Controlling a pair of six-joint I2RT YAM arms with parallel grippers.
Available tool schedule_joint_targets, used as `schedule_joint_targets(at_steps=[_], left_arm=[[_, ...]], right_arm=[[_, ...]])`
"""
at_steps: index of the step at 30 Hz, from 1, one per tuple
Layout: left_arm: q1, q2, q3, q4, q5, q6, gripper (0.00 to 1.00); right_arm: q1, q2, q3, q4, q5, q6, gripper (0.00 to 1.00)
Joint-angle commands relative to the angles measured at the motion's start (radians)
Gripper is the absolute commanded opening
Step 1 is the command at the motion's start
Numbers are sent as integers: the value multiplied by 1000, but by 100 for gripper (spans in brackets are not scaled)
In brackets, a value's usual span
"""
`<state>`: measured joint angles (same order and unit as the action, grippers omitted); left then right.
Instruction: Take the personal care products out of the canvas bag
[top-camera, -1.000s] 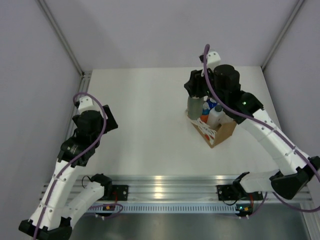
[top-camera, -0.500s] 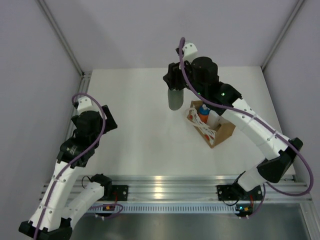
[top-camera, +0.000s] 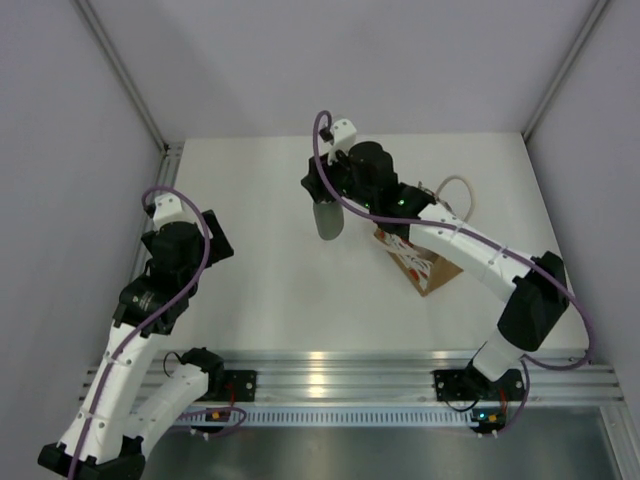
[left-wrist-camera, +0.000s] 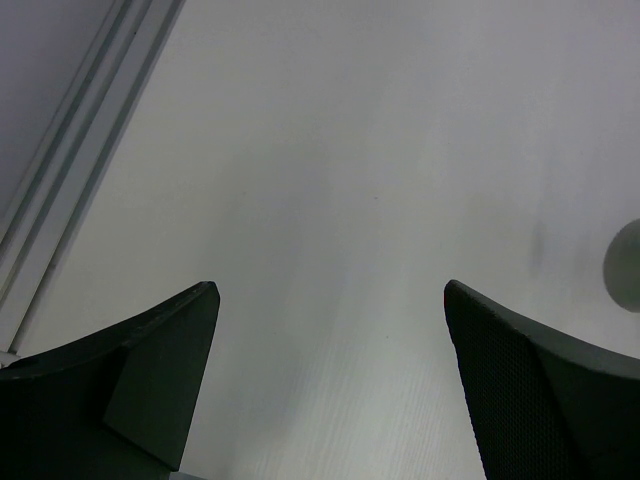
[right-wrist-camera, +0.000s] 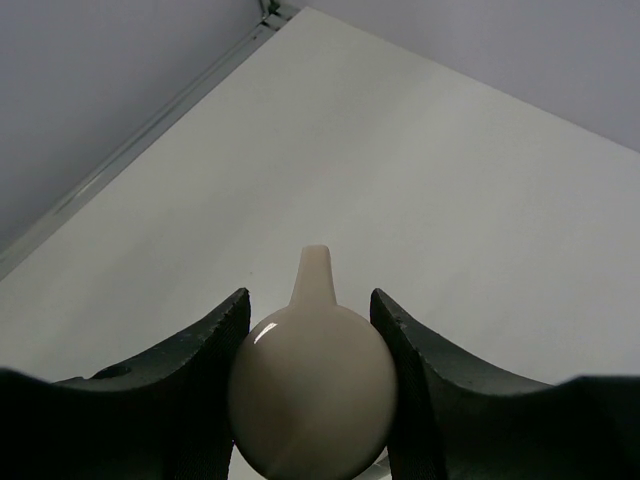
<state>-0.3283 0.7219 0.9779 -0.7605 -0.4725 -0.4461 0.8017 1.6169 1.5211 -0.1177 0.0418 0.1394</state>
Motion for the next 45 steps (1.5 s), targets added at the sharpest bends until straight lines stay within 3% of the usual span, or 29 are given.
schedule_joint_targets(at_steps=[1,12,19,21,23,26,30,32,38,45], left_arm=[[6,-9,1,32,-18,0,98],[6,-3,1,32,-15,0,98],[6,-1,1,32,-14,0,98],[6,1,-1,32,-14,0,98],[8,-1,1,32,-14,0,98],[8,-1,1,32,-14,0,98],[6,1,1,32,-14,0,98],[8,1,1,33,-12,0,98],[8,1,1,33,-12,0,98],[8,1,-1,33,-9,0,98]], right_arm=[[16,-9,-19,344,-78,32,0],[14,109,-133,541,-148,75,0],[14,162,-131,524,-141,63,0],[14,173,-130,521,-146,60,7],[13,178,-134,518,-145,57,25],[14,175,-144,517,-145,52,43],[14,155,-147,503,-151,45,58],[13,138,-145,487,-151,34,75],[14,63,-137,441,-126,-7,83],[2,-101,-137,267,70,-38,84]])
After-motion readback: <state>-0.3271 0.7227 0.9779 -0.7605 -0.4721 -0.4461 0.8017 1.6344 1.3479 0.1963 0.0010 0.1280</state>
